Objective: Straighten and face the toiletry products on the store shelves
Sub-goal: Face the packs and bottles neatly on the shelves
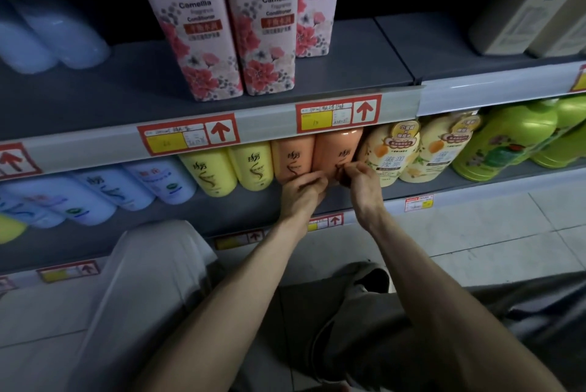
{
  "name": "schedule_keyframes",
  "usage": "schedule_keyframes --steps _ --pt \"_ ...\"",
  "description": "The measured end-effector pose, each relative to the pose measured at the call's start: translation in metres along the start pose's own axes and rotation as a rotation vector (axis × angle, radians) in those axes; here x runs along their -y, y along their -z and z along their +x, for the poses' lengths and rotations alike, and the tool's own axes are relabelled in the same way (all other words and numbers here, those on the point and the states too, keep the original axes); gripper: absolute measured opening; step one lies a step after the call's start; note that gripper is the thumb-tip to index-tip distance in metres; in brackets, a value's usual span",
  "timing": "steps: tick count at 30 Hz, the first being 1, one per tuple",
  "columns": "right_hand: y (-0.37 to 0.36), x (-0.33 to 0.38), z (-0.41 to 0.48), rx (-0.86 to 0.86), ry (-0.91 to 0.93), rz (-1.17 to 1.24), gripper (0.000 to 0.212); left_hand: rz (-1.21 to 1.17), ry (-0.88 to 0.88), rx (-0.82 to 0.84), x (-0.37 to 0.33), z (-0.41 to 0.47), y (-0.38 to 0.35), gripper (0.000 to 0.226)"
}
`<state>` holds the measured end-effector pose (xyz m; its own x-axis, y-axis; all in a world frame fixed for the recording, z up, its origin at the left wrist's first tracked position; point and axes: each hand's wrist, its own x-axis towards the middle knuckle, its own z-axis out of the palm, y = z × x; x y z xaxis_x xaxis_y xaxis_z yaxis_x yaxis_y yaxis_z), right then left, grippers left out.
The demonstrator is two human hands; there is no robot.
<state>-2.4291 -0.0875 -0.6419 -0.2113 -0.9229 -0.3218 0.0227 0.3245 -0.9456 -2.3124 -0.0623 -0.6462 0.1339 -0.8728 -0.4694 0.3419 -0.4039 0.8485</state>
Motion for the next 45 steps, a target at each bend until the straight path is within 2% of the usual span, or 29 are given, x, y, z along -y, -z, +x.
schedule_keyframes --steps 4,10,14,16,19,21,24,26,28,30,32,34,36,39,42,45 --pt "0.0 0.001 0.008 0.008 0.003 -0.035 0.018 -0.037 0.012 0.06 -0.008 0.001 0.001 0.034" --pt "-0.003 -0.002 0.002 0.008 0.015 -0.033 0.023 -0.04 0.016 0.14 -0.012 -0.009 0.0 0.042" --pt "-0.009 0.008 -0.016 0.076 0.021 -0.05 0.023 0.014 0.019 0.158 -0.023 -0.022 0.008 0.05" --pt "-0.017 0.013 -0.031 0.134 0.017 -0.116 0.017 0.059 0.021 0.163 -0.034 -0.033 0.016 0.046" --pt "-0.031 0.027 -0.052 0.162 0.033 -0.233 0.018 0.198 0.034 0.144 -0.06 -0.056 0.037 0.029" --pt "-0.039 0.055 -0.071 0.298 0.069 -0.44 0.013 0.319 0.043 0.147 -0.082 -0.078 0.058 0.02" --pt "-0.05 0.112 -0.103 0.638 0.101 -0.857 0.02 0.463 0.02 0.205 -0.117 -0.119 0.093 0.014" --pt "-0.055 0.149 -0.124 0.833 0.12 -0.984 0.025 0.48 -0.01 0.229 -0.142 -0.149 0.114 0.01" --pt "-0.055 0.182 -0.143 0.913 0.187 -0.984 0.02 0.462 -0.075 0.216 -0.168 -0.178 0.129 0.01" --pt "-0.053 0.207 -0.156 0.843 0.308 -0.768 0.024 0.423 -0.187 0.163 -0.188 -0.201 0.138 0.012" --pt "-0.049 0.226 -0.159 0.6 0.487 -0.59 0.028 0.344 -0.33 0.066 -0.203 -0.214 0.139 0.012" --pt "-0.044 0.243 -0.16 0.393 0.603 -0.637 0.031 0.287 -0.483 -0.049 -0.216 -0.215 0.14 0.015" --pt "-0.036 0.257 -0.157 0.239 0.636 -0.718 0.031 0.311 -0.6 -0.118 -0.232 -0.205 0.138 0.027" --pt "-0.03 0.27 -0.141 0.075 0.574 -0.733 0.028 0.399 -0.627 -0.066 -0.259 -0.181 0.132 0.063" --pt "-0.032 0.269 -0.121 0.102 0.464 -0.752 0.04 0.467 -0.534 0.061 -0.279 -0.16 0.116 0.094" --pt "-0.029 0.262 -0.101 0.262 0.397 -0.791 0.039 0.53 -0.482 0.147 -0.279 -0.137 0.105 0.099"
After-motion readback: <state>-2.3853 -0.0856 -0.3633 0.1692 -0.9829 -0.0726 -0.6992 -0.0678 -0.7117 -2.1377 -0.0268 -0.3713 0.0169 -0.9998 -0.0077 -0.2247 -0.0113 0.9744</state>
